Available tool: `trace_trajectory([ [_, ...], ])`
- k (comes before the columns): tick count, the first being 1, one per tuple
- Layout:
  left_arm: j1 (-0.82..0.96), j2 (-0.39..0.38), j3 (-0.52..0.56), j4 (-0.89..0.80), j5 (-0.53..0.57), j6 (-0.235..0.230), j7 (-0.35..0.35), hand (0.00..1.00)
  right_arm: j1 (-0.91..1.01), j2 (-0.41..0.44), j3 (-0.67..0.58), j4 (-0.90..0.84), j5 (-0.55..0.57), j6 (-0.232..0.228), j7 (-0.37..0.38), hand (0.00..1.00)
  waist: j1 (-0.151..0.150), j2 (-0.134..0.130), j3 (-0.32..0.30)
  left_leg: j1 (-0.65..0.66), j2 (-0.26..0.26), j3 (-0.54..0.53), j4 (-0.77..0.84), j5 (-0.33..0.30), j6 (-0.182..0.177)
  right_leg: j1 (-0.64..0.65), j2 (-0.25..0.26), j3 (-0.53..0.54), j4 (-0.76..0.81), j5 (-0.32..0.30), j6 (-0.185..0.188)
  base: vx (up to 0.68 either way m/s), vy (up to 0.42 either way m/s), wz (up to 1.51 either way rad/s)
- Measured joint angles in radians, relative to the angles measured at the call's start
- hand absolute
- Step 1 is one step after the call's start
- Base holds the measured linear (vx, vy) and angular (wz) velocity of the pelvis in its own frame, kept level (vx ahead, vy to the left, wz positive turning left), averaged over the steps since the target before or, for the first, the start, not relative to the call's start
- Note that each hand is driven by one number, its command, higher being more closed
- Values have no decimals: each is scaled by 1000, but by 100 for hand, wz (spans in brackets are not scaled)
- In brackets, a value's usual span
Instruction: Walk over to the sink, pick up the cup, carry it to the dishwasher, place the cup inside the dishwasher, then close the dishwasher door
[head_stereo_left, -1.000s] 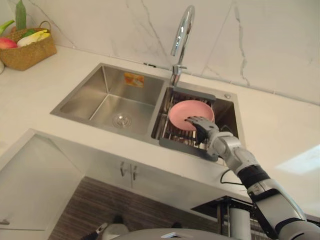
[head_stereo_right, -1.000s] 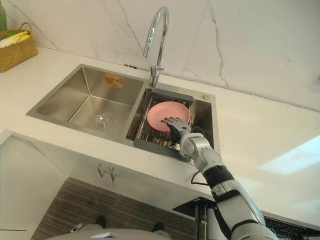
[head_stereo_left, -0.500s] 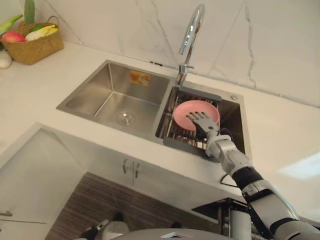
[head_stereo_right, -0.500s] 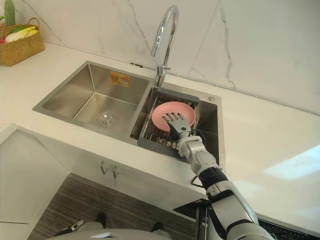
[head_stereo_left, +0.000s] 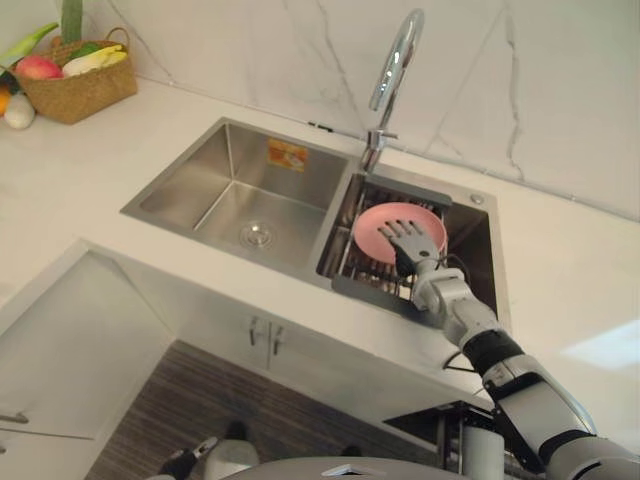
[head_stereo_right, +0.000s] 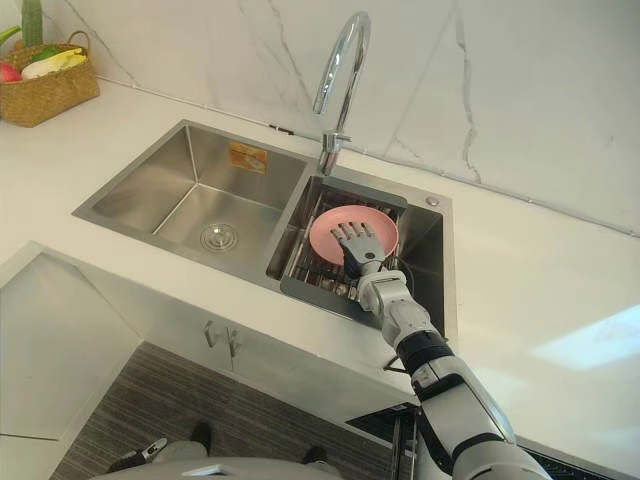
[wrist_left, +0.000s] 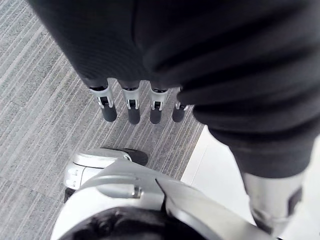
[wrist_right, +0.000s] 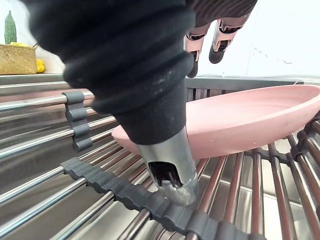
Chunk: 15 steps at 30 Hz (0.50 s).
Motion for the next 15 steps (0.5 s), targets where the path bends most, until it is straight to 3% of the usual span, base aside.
trace_trajectory([
  [7,1,6,-16,0,1,-6,0,0,-8,-1,0,42,-3,51,-27,100,3,-2,1,-6,-8,-23,-4,5,3,9,-7,-23,1,-3,5,6,10,10],
  [15,2,12,-29,0,0,-16,0,0,-24,-3,1,84,-3,54,-102,100,7,-4,10,-6,-12,-25,-5,5,4,12,-10,-25,4,-2,5,0,0,0],
])
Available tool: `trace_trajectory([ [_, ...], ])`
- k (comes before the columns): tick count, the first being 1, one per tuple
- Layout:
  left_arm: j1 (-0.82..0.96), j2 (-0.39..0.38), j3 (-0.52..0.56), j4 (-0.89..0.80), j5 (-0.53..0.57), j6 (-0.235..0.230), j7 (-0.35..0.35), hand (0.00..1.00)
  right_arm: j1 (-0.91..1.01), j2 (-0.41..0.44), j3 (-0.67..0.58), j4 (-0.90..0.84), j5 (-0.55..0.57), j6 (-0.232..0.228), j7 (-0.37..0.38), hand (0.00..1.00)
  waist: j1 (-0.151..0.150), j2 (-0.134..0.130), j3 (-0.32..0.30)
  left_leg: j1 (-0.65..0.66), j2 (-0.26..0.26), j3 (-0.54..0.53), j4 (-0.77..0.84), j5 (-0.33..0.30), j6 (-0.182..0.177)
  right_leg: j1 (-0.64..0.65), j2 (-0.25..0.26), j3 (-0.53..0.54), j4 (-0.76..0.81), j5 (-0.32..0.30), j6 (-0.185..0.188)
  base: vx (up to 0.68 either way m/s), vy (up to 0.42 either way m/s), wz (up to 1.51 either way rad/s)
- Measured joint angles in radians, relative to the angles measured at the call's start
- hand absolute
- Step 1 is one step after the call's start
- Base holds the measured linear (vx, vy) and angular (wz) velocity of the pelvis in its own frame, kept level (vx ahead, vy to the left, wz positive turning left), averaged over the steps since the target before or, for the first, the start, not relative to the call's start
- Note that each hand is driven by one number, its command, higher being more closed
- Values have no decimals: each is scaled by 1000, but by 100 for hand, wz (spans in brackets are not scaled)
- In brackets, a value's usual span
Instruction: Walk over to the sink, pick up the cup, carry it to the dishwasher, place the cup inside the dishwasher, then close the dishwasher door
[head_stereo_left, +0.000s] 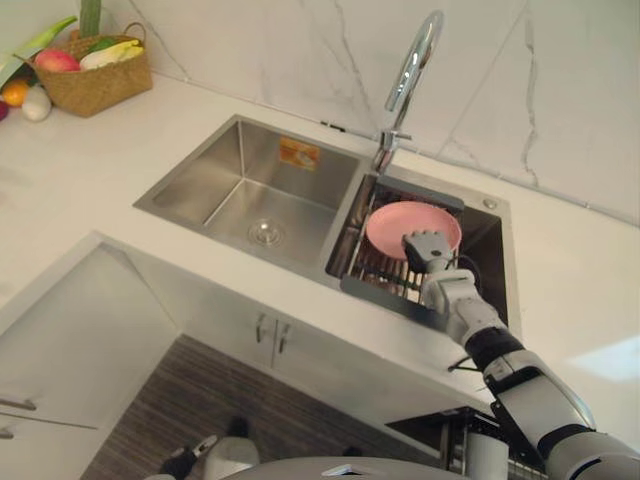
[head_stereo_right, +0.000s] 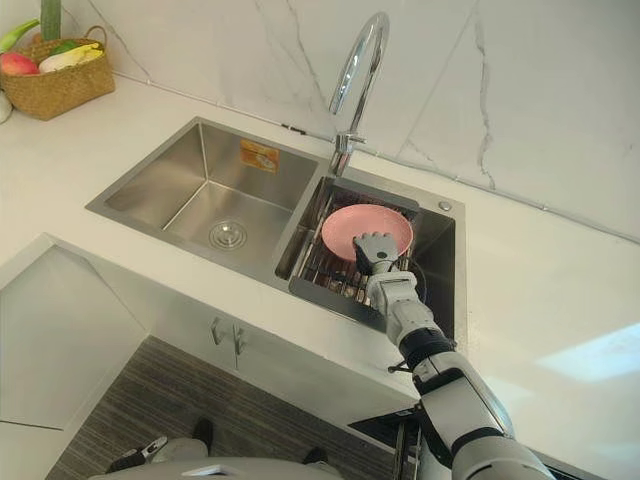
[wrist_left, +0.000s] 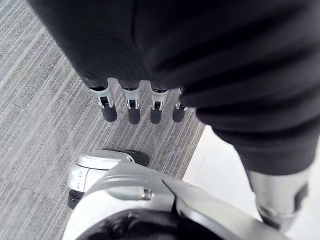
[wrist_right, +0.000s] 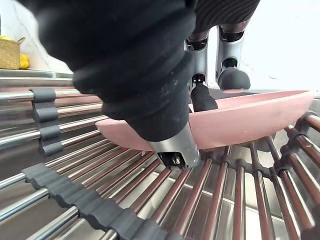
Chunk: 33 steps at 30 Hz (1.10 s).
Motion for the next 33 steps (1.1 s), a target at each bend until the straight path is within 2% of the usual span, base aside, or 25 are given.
trace_trajectory([
  [6,0,5,-2,0,-10,0,-6,0,-1,-1,0,20,0,-26,-47,100,8,-6,3,-1,-1,-4,0,1,2,3,0,-3,0,0,0,0,0,0],
  [17,20,2,-3,0,-8,2,-6,0,-2,-24,0,32,0,-47,-46,100,10,-5,4,-6,-6,-15,0,5,4,3,-4,-12,0,0,1,7,6,3],
  [25,20,-1,-4,0,1,17,-6,0,-2,-75,0,28,-22,-58,-45,100,5,-1,7,1,-5,2,0,5,5,-2,-4,8,0,6,-4,1,1,-6],
  [29,29,-2,-5,-2,3,23,-6,0,-2,-119,-3,-38,-47,-84,-45,100,-9,6,8,8,-2,35,0,-1,4,-16,-3,41,0,12,-5,11,12,-22],
  [33,32,0,-27,-11,3,33,-6,0,-1,-171,-19,-123,-88,-110,-43,100,-39,16,12,17,-2,57,0,-7,1,-21,-3,63,0,14,-2,11,12,-19],
])
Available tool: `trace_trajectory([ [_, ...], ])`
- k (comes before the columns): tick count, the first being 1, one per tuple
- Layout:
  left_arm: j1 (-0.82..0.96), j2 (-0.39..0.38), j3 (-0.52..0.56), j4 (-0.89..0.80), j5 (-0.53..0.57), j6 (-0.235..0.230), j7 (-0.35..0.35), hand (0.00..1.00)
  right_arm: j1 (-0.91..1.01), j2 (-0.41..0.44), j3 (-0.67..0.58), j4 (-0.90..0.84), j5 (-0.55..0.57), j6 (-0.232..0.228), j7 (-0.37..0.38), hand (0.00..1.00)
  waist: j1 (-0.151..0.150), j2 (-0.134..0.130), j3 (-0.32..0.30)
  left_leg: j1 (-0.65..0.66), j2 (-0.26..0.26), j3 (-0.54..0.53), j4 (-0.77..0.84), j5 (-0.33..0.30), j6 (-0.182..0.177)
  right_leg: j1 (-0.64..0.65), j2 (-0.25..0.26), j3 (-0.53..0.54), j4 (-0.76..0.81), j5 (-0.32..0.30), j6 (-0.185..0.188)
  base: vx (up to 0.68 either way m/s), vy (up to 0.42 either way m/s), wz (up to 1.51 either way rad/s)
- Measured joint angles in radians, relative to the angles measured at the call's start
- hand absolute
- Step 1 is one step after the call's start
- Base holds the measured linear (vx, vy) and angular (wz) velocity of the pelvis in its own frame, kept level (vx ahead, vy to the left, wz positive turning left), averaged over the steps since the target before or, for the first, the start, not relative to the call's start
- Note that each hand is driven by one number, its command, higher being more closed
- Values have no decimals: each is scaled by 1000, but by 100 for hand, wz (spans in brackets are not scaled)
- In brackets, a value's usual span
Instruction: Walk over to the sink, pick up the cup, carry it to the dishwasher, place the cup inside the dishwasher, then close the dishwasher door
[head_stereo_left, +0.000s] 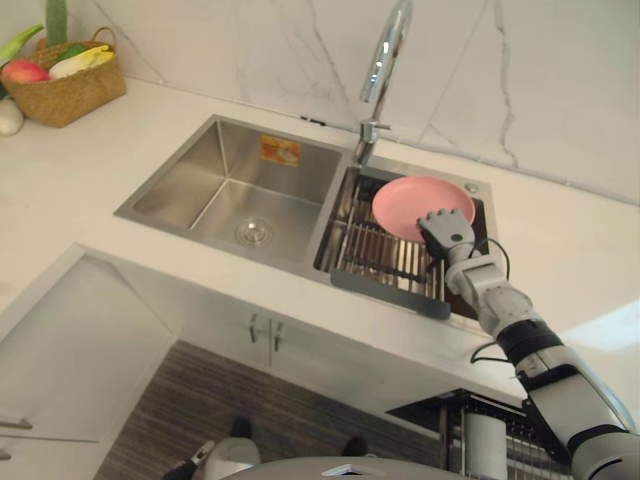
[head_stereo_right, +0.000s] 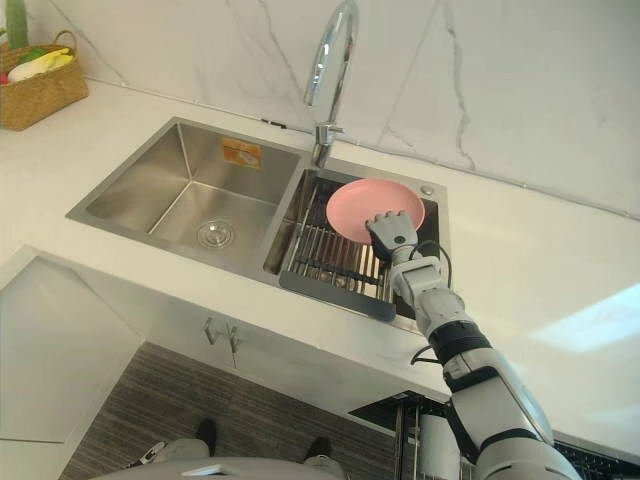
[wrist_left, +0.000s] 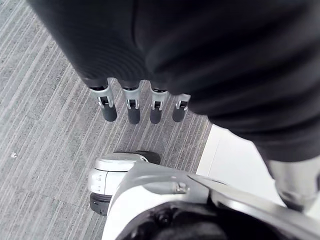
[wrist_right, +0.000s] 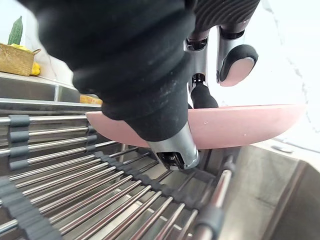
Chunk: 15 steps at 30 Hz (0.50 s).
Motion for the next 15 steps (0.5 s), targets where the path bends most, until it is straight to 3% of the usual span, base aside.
trace_trajectory([
  [12,1,7,-20,-2,3,24,7,0,44,-115,-110,-227,-25,-37,7,100,-25,0,-10,28,4,62,5,-16,4,-15,4,61,1,10,-5,31,7,-15],
  [15,3,7,-20,-2,21,29,6,0,69,-144,-162,-303,-5,-43,38,100,-30,-3,-18,30,3,80,5,-19,5,-26,4,81,1,12,-5,31,7,-16],
])
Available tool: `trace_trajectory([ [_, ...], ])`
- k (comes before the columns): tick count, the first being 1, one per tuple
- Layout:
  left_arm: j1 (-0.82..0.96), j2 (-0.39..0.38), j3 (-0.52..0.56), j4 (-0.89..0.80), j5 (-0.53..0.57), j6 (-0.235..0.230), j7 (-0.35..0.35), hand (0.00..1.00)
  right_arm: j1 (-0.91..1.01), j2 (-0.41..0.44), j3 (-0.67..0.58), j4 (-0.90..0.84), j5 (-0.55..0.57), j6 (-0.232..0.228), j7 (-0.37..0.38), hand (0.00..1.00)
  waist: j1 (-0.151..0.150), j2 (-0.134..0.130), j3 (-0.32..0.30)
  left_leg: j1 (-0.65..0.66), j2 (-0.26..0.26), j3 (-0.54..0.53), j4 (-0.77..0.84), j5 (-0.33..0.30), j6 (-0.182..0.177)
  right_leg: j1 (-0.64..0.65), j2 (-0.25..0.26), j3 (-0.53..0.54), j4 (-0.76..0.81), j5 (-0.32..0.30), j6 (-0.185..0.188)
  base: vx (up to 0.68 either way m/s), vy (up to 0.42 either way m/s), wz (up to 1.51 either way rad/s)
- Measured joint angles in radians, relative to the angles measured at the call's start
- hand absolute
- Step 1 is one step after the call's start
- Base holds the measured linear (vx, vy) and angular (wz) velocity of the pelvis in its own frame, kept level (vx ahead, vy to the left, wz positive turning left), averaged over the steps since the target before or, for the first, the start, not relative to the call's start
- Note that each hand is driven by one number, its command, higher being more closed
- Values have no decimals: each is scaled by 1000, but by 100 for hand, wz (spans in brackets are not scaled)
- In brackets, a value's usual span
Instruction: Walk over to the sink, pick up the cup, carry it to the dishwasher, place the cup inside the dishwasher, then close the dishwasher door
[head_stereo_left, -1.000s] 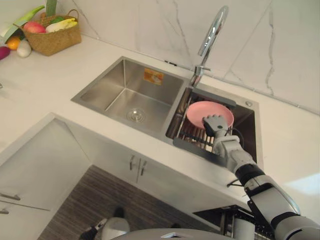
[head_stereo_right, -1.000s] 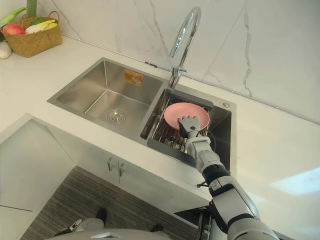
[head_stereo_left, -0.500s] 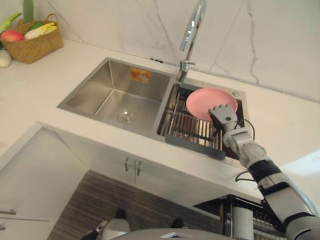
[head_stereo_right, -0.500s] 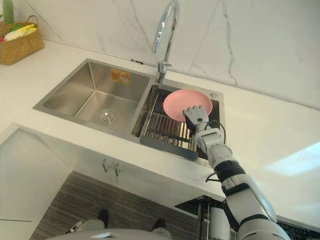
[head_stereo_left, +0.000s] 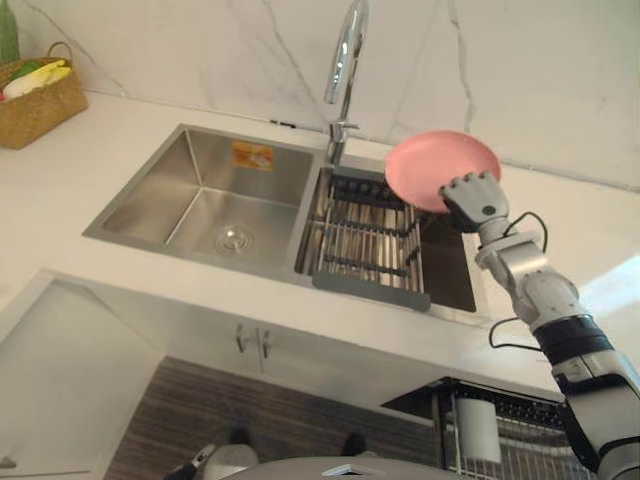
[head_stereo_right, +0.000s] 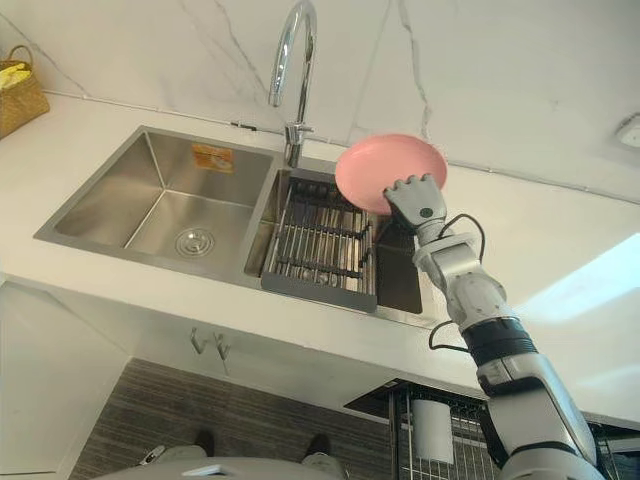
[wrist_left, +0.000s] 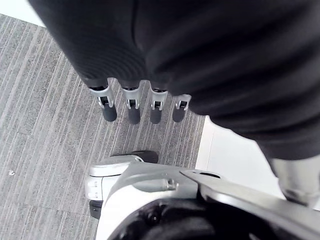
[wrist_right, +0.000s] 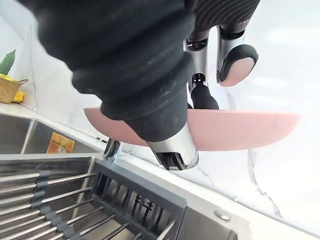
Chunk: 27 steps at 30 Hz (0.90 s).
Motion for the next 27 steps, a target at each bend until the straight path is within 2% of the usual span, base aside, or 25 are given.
trace_trajectory([
  [4,11,-3,5,0,10,9,0,0,30,-45,-81,-133,101,-24,64,100,-23,-1,-3,16,-1,32,0,-9,0,-4,1,32,0,5,1,19,11,-27],
  [5,18,-3,13,1,11,24,0,0,75,-63,-150,-214,158,-25,96,100,-37,-7,-10,29,-1,54,0,-18,-1,-6,3,56,0,5,1,16,15,-39],
  [8,31,-2,20,6,16,31,1,0,142,-85,-225,-275,207,-26,111,100,-54,-18,-34,39,-1,87,0,-30,-4,-19,6,87,0,5,2,19,14,-40],
  [9,41,-1,32,11,23,33,1,0,193,-95,-276,-303,235,-25,116,100,-70,-28,-51,43,-1,113,0,-38,-9,-31,9,114,0,4,3,32,15,-52],
  [15,54,-3,49,45,56,49,2,0,379,-112,-418,-373,322,-40,116,100,-136,-53,-78,90,-6,224,0,-78,-17,-57,19,217,0,3,2,15,24,-58],
  [17,57,-5,50,46,56,64,2,0,421,-115,-446,-377,342,-53,116,100,-147,-45,-95,103,-7,257,2,-91,-18,-69,20,235,0,3,2,43,40,-68],
  [19,58,-6,51,47,55,79,2,0,480,-116,-489,-381,352,-71,115,100,-164,-47,-98,113,-8,310,29,-120,-19,-76,20,256,0,6,0,54,46,-71],
  [23,55,-7,52,55,48,92,3,0,571,-116,-510,-418,373,-78,114,100,-192,-46,-101,126,0,383,91,-178,-22,-87,24,281,4,15,-9,52,35,-63],
  [24,48,-7,54,58,34,94,3,0,588,-116,-511,-416,376,-79,115,100,-190,-45,-101,126,6,417,114,-201,-26,-112,24,284,31,14,-11,41,37,-76],
  [27,35,-8,56,65,-18,114,14,0,629,-107,-515,-410,384,-77,117,100,-199,-42,-102,122,38,451,201,-265,-35,-128,45,299,64,8,-43,60,28,-60],
])
